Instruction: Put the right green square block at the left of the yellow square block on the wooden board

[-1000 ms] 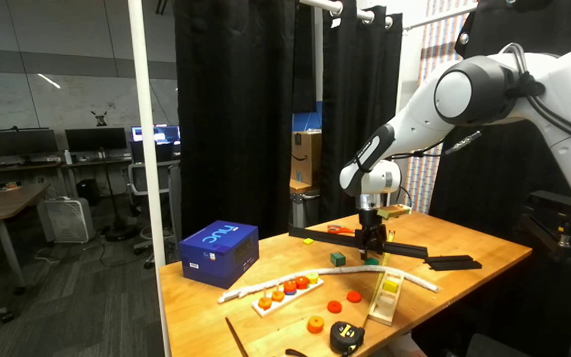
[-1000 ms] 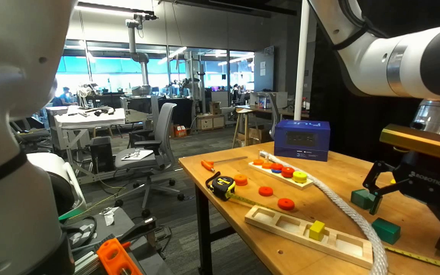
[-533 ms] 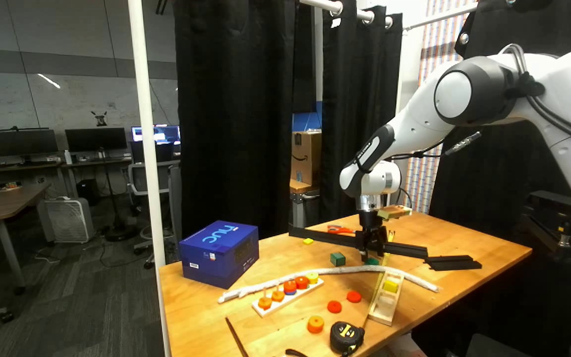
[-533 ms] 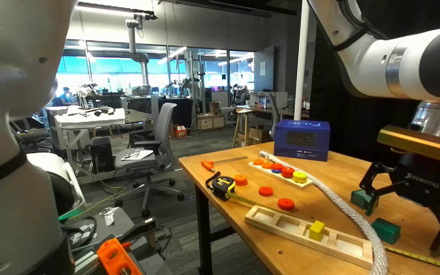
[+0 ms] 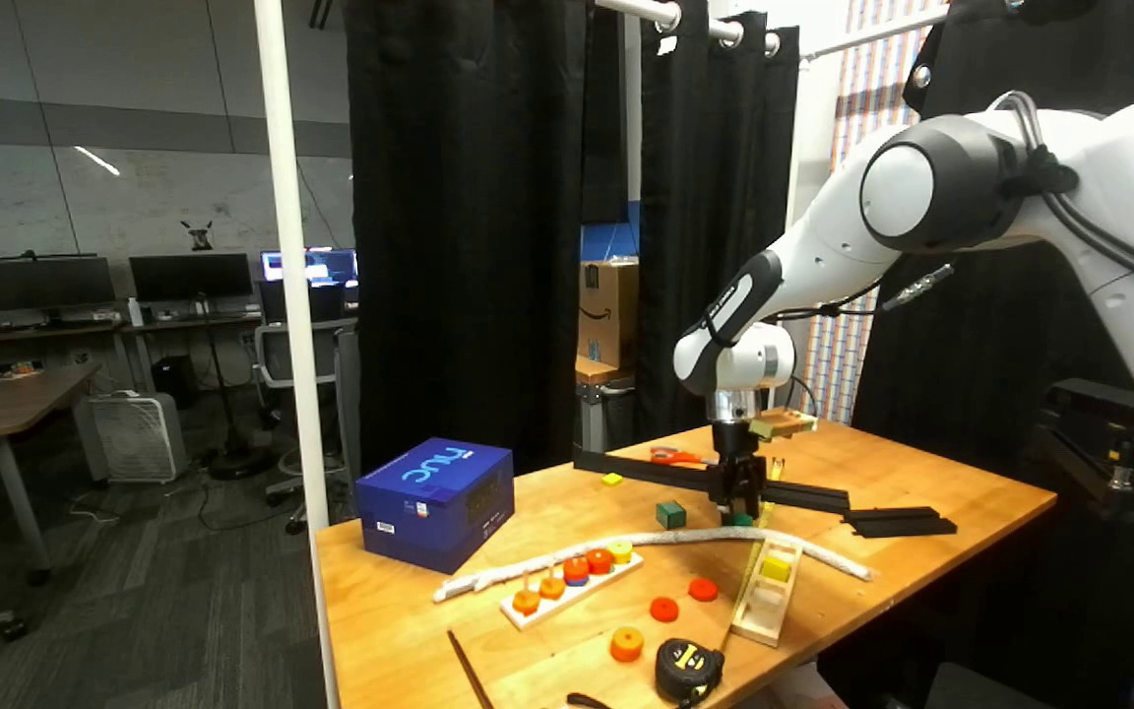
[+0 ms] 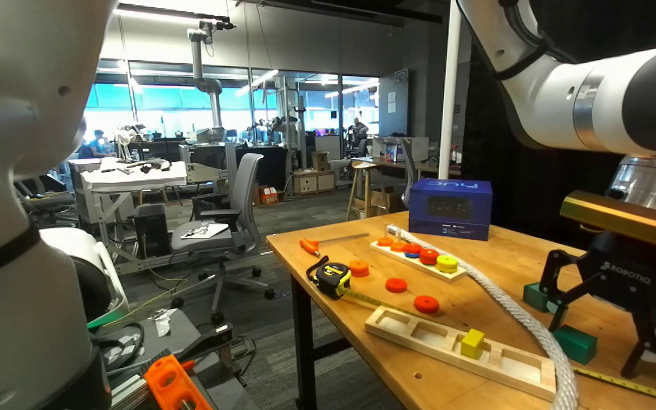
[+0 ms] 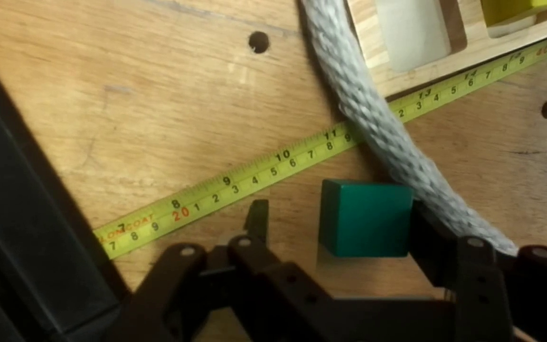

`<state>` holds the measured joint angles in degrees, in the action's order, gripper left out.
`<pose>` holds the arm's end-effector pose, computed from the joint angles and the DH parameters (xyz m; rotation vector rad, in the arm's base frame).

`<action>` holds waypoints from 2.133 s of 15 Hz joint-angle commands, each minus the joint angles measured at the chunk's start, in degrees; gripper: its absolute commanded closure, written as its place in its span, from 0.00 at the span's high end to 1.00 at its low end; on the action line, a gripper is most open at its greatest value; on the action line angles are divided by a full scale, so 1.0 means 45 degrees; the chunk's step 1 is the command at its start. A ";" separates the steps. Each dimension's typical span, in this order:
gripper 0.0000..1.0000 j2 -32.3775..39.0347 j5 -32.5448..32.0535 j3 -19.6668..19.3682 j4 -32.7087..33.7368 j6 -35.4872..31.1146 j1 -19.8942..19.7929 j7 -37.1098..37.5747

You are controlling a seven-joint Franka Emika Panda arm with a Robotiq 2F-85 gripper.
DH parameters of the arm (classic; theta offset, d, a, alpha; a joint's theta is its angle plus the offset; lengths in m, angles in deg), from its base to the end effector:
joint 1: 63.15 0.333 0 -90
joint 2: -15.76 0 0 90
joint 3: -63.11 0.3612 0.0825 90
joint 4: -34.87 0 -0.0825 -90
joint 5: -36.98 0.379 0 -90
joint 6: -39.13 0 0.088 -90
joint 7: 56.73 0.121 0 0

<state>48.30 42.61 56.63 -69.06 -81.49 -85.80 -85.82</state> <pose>0.5616 -0.3001 0.2366 -2.9762 0.0790 0.3448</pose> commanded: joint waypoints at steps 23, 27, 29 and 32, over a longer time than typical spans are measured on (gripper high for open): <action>0.24 -0.3335 0.0111 0.0105 -0.1455 0.1717 0.1500 0.2545; 0.24 -0.4404 0.0102 0.0090 -0.2598 0.2311 0.1859 0.2430; 0.24 -0.4908 0.0129 0.0088 -0.3192 0.2595 0.2002 0.2292; 0.23 -0.5537 0.0107 0.0086 -0.4110 0.2870 0.2219 0.2070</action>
<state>28.14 42.76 57.16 -82.47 -69.69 -76.83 -75.32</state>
